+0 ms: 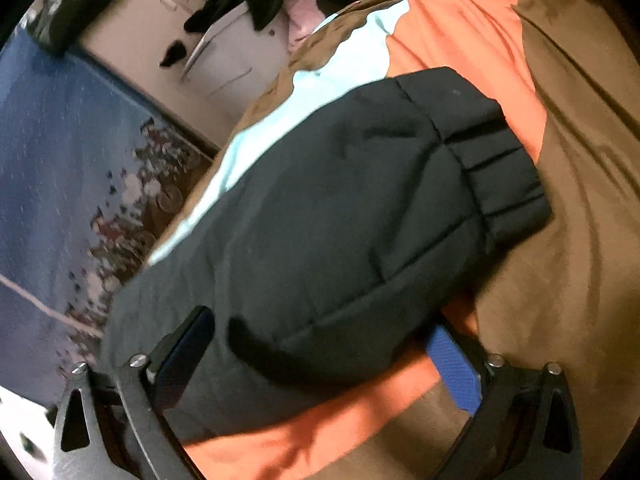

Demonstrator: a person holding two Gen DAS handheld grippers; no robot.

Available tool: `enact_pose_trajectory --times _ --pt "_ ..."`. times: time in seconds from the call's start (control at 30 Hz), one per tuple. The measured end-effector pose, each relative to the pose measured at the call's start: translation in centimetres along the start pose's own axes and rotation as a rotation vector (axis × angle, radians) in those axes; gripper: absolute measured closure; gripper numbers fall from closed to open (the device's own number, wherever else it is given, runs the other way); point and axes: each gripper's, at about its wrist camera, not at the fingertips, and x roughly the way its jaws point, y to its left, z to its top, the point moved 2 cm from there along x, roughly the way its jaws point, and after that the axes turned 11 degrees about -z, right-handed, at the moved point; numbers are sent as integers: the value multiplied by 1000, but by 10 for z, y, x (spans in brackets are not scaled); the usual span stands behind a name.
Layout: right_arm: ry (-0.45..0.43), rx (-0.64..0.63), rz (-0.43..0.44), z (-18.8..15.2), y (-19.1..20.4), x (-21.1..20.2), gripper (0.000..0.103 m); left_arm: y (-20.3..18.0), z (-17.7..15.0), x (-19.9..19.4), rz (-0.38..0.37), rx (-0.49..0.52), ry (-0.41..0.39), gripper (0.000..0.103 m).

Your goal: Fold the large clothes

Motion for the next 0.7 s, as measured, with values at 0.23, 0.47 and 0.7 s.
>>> enact_pose_trajectory --times 0.23,0.47,0.7 --pt "-67 -13 10 16 14 -22 86 16 0 -40 -78 -42 -16 18" --pt "-289 -327 22 4 112 -92 90 50 -3 -103 -55 -12 -59 18" --pt "-381 -700 178 -77 233 -148 90 118 -25 -171 -45 -135 -90 18"
